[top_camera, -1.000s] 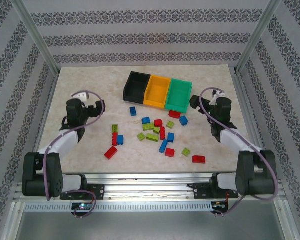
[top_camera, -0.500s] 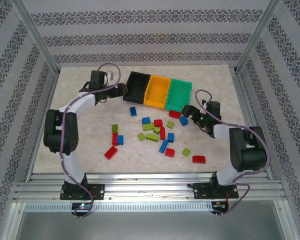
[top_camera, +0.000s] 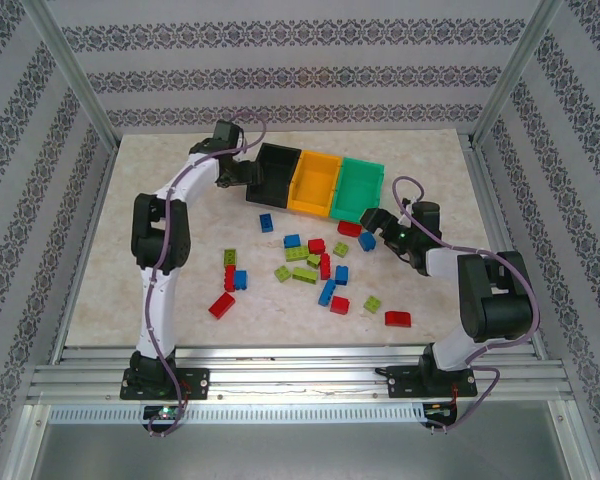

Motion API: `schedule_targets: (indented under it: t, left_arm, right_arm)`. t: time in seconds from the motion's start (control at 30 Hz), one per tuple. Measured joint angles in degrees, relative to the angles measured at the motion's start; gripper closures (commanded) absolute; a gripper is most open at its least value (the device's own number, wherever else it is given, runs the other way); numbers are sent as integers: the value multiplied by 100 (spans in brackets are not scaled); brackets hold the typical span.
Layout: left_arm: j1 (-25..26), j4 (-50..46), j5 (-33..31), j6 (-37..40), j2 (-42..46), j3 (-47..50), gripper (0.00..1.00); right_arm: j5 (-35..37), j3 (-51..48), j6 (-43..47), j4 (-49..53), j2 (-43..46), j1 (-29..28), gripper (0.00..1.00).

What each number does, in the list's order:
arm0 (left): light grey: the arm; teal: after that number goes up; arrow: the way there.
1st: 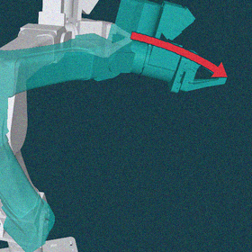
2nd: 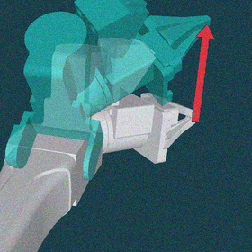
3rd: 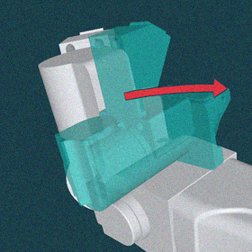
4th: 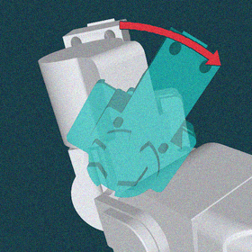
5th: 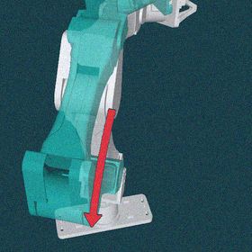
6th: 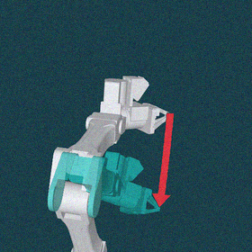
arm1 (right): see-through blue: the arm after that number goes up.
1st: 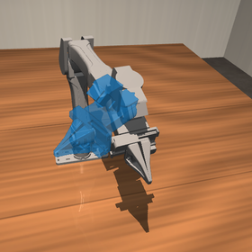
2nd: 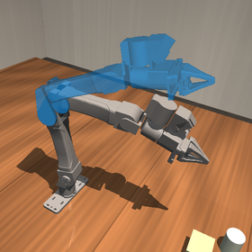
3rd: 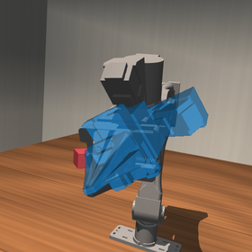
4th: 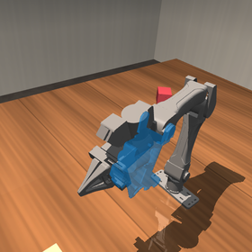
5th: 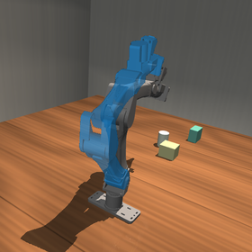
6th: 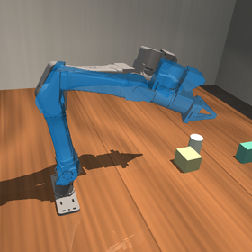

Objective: Sort the legos into containers by color
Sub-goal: Rotate the container at the top-center of the table.

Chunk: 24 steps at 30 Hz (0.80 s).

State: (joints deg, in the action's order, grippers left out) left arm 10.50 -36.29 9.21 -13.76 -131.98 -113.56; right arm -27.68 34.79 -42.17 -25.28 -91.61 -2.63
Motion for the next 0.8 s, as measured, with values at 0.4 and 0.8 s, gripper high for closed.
schedule_targets:
  t: [0.4,0.8]
  left_arm:
    - [76,144,-905,356,717,1521,26]
    - [61,284,-1545,669,1886,3141,24]
  right_arm:
    - [-138,83,-127,-33,-280,-66,8]
    - [-201,254,-157,-57,-511,-105,8]
